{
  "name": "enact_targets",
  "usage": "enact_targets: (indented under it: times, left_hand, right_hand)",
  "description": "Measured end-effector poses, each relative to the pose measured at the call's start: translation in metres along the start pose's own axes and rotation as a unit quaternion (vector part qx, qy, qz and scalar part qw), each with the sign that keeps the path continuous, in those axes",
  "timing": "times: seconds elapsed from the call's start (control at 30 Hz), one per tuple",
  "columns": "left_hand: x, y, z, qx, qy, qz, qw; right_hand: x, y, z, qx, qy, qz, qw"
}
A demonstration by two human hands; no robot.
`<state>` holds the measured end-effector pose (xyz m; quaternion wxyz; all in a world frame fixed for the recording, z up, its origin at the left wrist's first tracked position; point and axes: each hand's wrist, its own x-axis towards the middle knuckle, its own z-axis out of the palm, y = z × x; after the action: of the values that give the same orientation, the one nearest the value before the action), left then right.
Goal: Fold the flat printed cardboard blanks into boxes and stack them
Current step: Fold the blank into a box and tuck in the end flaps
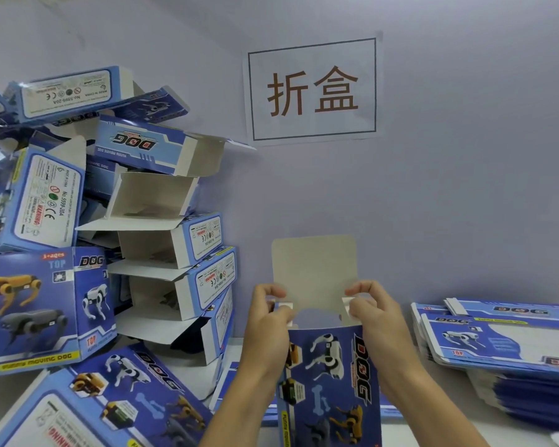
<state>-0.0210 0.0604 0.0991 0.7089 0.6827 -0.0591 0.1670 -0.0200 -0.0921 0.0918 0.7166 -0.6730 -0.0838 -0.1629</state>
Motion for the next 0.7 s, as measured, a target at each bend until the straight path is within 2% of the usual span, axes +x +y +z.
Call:
enact_targets:
  times: [0.1,0.2,0.33,0.7]
  left_hand:
    - [0.001,-0.006,0.001,-0.05,0.037,-0.034,0.998]
    - [0.001,-0.013,0.003,-0.047,0.047,-0.048,0.997]
    - [0.0,-0.016,0.007,-0.04,0.023,-0.031,0.998]
    - [-0.003,-0.016,0.007,-0.037,0.056,0.009,0.998]
  right_hand:
    - [0.0,0.005,0.002,0.016,-0.001,0.028,0.999]
    - [0.001,0.014,0.004,0.023,0.007,0.044,0.999]
    - [0.001,0.02,0.002,0.018,0.012,0.031,0.999]
    - [0.0,0.024,0.002,0.02,-0.006,0.027,0.999]
